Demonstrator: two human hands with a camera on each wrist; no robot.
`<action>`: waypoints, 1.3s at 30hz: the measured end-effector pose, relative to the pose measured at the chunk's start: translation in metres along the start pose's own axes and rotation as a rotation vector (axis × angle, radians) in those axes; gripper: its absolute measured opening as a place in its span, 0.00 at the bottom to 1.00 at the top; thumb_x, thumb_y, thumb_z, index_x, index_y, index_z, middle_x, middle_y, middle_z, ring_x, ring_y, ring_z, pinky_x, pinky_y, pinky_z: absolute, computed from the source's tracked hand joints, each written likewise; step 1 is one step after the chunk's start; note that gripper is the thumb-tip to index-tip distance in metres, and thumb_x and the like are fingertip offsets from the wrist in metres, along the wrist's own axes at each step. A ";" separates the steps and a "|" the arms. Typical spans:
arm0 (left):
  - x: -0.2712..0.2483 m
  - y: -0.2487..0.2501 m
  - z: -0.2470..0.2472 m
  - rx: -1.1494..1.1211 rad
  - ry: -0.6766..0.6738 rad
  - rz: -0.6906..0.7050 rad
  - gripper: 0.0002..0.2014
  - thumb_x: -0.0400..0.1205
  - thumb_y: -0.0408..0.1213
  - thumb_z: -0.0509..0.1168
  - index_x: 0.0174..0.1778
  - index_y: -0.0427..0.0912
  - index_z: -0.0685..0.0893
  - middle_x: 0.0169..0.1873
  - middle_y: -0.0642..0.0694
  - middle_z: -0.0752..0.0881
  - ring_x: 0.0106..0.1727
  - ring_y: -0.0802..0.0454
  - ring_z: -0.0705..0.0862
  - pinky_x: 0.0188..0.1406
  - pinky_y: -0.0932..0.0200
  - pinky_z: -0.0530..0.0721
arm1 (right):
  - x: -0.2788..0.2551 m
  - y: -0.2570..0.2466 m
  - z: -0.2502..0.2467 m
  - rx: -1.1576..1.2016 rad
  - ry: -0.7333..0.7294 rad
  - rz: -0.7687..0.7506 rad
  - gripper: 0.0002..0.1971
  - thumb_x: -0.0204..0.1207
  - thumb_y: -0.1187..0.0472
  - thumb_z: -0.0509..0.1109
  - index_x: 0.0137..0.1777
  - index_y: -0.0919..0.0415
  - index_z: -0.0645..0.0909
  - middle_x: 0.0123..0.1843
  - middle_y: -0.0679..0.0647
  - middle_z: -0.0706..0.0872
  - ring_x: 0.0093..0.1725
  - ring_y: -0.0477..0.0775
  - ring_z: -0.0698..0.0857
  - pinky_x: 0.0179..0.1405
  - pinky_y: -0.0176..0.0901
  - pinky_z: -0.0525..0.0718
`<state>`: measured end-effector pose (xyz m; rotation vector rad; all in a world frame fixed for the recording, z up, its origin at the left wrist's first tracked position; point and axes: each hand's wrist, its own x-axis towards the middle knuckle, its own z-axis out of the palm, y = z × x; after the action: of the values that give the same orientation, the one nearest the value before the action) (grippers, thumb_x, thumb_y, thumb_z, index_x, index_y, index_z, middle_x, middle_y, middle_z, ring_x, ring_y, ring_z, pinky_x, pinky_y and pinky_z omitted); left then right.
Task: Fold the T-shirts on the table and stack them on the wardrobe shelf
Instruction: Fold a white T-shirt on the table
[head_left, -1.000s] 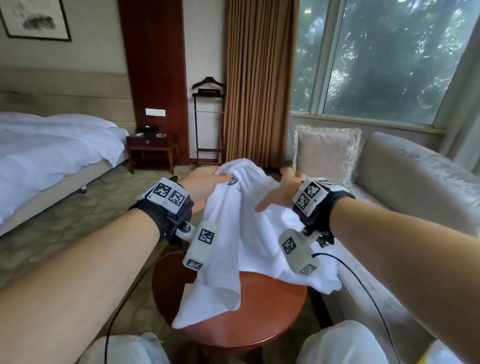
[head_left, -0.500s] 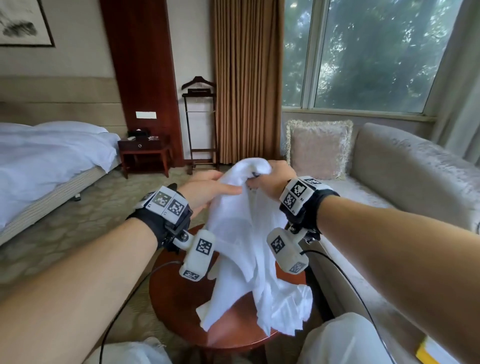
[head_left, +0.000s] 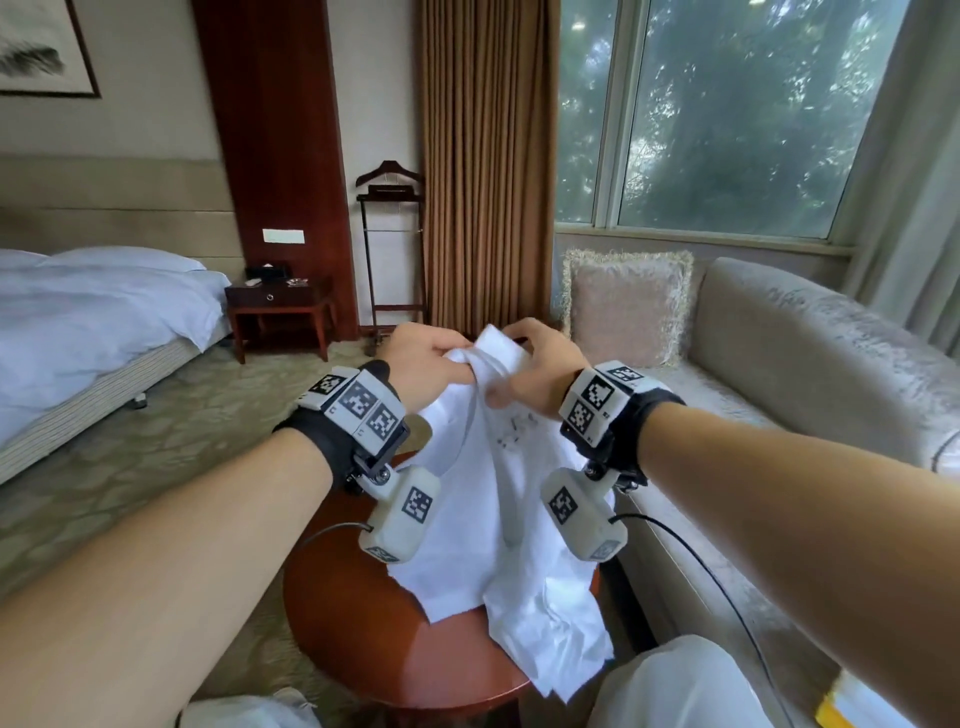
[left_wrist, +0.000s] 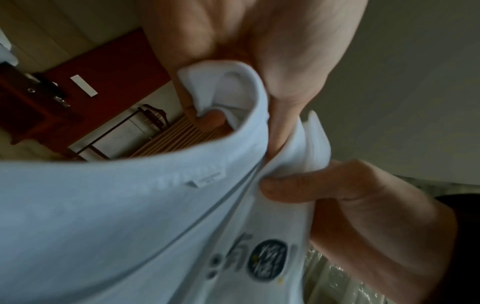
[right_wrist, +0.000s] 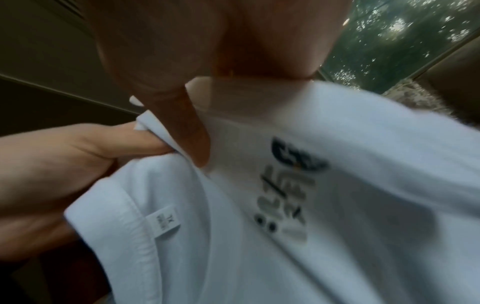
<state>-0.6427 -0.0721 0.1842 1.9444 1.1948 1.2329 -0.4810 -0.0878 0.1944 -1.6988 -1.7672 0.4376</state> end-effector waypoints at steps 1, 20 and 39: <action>0.000 0.004 0.000 0.012 -0.029 0.012 0.08 0.65 0.29 0.80 0.34 0.46 0.92 0.29 0.49 0.88 0.36 0.58 0.84 0.38 0.61 0.80 | -0.001 -0.002 -0.001 0.017 -0.009 -0.034 0.22 0.60 0.58 0.81 0.54 0.48 0.80 0.47 0.48 0.85 0.48 0.52 0.84 0.40 0.38 0.81; -0.001 -0.016 0.015 -0.193 0.330 -0.326 0.13 0.83 0.45 0.67 0.33 0.46 0.81 0.35 0.49 0.84 0.41 0.49 0.83 0.43 0.58 0.81 | -0.019 -0.004 -0.051 0.376 0.012 0.226 0.11 0.68 0.63 0.76 0.44 0.63 0.77 0.39 0.54 0.81 0.38 0.54 0.81 0.30 0.40 0.76; -0.018 -0.023 -0.010 0.158 0.204 -0.111 0.07 0.72 0.32 0.76 0.31 0.37 0.85 0.26 0.46 0.79 0.30 0.52 0.74 0.28 0.62 0.70 | -0.015 -0.010 -0.034 0.229 0.026 0.090 0.14 0.76 0.54 0.72 0.55 0.63 0.84 0.51 0.59 0.88 0.52 0.61 0.87 0.53 0.50 0.84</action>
<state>-0.6638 -0.0781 0.1624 1.8675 1.5238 1.3380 -0.4668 -0.1095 0.2230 -1.6170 -1.5616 0.6295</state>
